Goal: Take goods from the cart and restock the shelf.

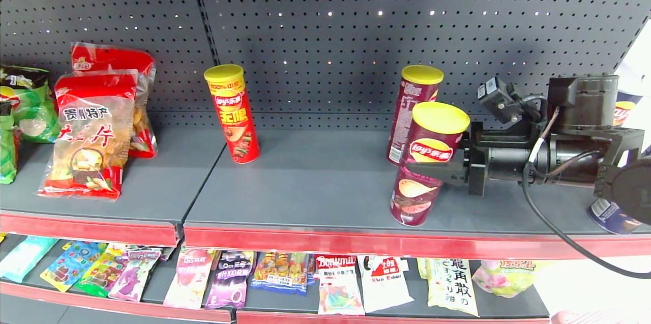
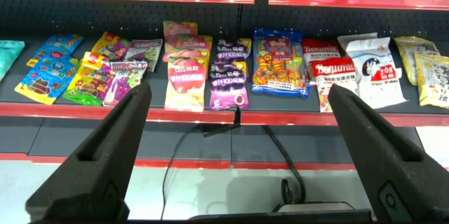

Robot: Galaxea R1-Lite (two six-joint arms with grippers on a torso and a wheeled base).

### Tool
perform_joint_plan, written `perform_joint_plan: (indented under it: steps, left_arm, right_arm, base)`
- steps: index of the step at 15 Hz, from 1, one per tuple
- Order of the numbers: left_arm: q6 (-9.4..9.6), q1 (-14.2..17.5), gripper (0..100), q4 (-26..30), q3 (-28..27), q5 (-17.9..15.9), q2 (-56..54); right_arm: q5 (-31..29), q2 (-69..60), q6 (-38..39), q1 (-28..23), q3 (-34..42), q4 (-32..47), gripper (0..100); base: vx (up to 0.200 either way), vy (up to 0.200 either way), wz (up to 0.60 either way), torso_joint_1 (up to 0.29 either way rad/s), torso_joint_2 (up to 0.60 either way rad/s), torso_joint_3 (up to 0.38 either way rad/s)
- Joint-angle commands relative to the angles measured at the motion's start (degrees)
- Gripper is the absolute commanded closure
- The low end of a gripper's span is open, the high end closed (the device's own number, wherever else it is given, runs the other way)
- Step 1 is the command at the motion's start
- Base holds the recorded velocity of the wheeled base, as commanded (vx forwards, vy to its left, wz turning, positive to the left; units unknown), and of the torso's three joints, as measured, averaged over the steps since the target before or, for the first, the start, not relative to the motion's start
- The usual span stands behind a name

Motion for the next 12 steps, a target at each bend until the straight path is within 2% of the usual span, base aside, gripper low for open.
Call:
perform_joint_plan:
  steps: [1, 7, 11, 12]
  left_arm:
    - [-0.02, 0.04, 0, 0.01, 0.01, 0.02, 0.00]
    - [-0.02, 0.04, 0, 0.01, 0.01, 0.02, 0.00]
    - [-0.02, -0.05, 0, 0.01, 0.01, 0.02, 0.00]
    - [-0.02, -0.05, 0, 0.01, 0.01, -0.07, 0.00]
  right_arm:
    - [0.00, 0.00, -0.06, -0.11, -0.13, -0.40, 0]
    - [-1.58, -0.97, 0.21, -0.99, 0.49, -0.57, 0]
    - [-2.37, -5.01, 0.21, -2.83, 5.41, -0.40, 0]
    - [-2.37, -7.21, 0.12, -2.57, 9.19, -0.40, 0]
  base:
    - [0.000, 0.000, 0.00, 0.000, 0.00, 0.000]
    - [0.000, 0.000, 0.00, 0.000, 0.00, 0.000]
    - [0.000, 0.000, 0.00, 0.000, 0.00, 0.000]
    - [0.000, 0.000, 0.00, 0.000, 0.00, 0.000]
